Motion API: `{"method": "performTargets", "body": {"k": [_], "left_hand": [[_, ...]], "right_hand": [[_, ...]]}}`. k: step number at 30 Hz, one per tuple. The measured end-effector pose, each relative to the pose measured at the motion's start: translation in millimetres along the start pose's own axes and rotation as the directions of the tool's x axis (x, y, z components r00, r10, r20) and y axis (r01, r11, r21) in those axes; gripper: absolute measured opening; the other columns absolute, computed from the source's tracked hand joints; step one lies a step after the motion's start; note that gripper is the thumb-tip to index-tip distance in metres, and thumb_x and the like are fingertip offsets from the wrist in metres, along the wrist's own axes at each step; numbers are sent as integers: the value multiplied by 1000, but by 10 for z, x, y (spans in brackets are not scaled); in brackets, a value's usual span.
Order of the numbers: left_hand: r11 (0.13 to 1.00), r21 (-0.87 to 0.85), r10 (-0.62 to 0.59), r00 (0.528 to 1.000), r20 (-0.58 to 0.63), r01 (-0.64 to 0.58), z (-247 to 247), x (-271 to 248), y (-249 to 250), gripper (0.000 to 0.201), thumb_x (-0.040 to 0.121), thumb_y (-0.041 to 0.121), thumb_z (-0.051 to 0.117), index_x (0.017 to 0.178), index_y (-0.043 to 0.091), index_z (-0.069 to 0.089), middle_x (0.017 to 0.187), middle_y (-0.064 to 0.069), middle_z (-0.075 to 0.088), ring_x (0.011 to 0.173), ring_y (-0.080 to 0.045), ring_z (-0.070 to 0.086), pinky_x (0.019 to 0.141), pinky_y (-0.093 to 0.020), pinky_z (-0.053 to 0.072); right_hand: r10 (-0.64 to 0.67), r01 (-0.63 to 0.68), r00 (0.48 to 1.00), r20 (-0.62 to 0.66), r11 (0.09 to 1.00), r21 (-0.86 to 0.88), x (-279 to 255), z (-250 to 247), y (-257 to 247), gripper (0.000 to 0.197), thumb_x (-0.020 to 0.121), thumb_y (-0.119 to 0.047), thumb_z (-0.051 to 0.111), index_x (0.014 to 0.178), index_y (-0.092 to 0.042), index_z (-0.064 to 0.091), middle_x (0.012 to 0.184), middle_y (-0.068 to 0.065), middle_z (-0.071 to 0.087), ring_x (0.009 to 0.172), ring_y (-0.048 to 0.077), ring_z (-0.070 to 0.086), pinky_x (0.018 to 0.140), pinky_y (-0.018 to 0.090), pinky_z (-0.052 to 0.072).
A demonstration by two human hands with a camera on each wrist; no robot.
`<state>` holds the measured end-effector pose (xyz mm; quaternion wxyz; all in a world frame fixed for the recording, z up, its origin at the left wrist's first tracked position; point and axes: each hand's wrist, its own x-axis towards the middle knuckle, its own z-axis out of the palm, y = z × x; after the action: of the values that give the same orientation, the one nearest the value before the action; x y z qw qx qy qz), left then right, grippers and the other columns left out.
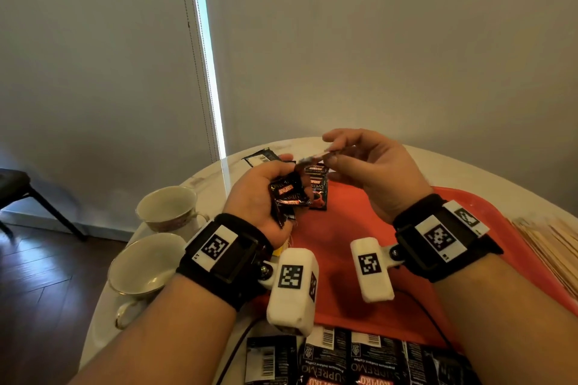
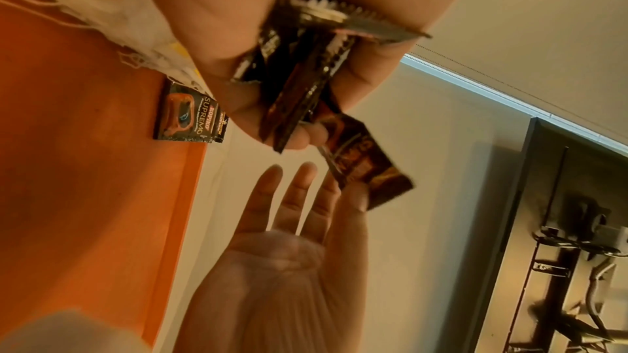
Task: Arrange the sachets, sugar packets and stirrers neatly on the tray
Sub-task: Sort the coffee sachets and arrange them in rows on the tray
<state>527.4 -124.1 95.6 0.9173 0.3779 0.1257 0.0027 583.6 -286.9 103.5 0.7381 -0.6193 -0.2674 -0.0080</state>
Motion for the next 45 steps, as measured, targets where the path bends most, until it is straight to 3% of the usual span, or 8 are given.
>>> {"method": "performTargets", "body": {"k": [4,10,13,21,27,31,38,45], "left_hand": [[996,41,78,997,-30,-77,20,16,-32,49,91,27,75,130,0,63,92,-15,69,58,-17,62,47,-28,54],[932,226,273,959,81,-284,18,-18,-104,28,91,-8,68,117,3,65,94,-23,74,61,-20,71,46,-27,53],[916,254,295,950,97,-311,0,8,-112,30,88,-10,70,113,4,66,103,-27,74,73,-27,75,54,-34,59],[920,227,301,947,111,-319,0,39,-133,30,86,-9,72,109,9,67,105,-27,74,88,-39,75,84,-57,61],[920,190,345,939,21,-342,-53,109,-120,25,90,-7,69,108,11,66,94,-19,78,79,-29,76,68,-43,64],[924,179,344,939,-3,-338,-49,138,-132,19,92,0,72,102,13,64,78,-11,71,62,-20,67,54,-31,56],[940,99,337,932,-133,-326,-77,193,-45,25,89,20,81,106,10,65,82,-6,65,63,-16,63,54,-29,53],[936,117,345,930,-131,-331,-100,205,-43,26,87,21,82,105,11,66,85,-6,66,67,-16,64,57,-32,53]], "right_hand": [[55,-45,994,-94,993,107,9,-7,-45,15,89,2,68,82,-9,60,82,7,68,76,21,67,58,30,58],[204,-188,972,-119,973,131,31,1,-49,9,92,-2,67,94,-10,68,87,9,72,72,20,67,54,26,55],[305,-276,937,-168,945,177,43,-1,-45,5,91,-13,70,86,-12,70,81,8,72,68,17,64,52,24,52],[411,-352,886,-215,897,267,17,31,-67,40,82,-31,80,111,-10,63,75,7,69,62,15,61,56,25,50],[453,-448,891,-5,883,138,-7,76,-93,6,91,-4,69,94,-9,67,85,10,73,67,18,70,62,29,59],[429,-404,895,-119,895,188,38,62,-31,14,91,6,64,91,-8,63,77,9,70,61,17,67,59,27,57],[637,-681,687,-350,732,-3,111,-222,367,10,90,5,64,98,1,67,70,11,66,53,16,59,47,27,50],[675,-750,658,-335,627,-209,231,-136,453,7,83,6,75,89,4,72,78,17,72,64,22,68,51,30,58]]}}
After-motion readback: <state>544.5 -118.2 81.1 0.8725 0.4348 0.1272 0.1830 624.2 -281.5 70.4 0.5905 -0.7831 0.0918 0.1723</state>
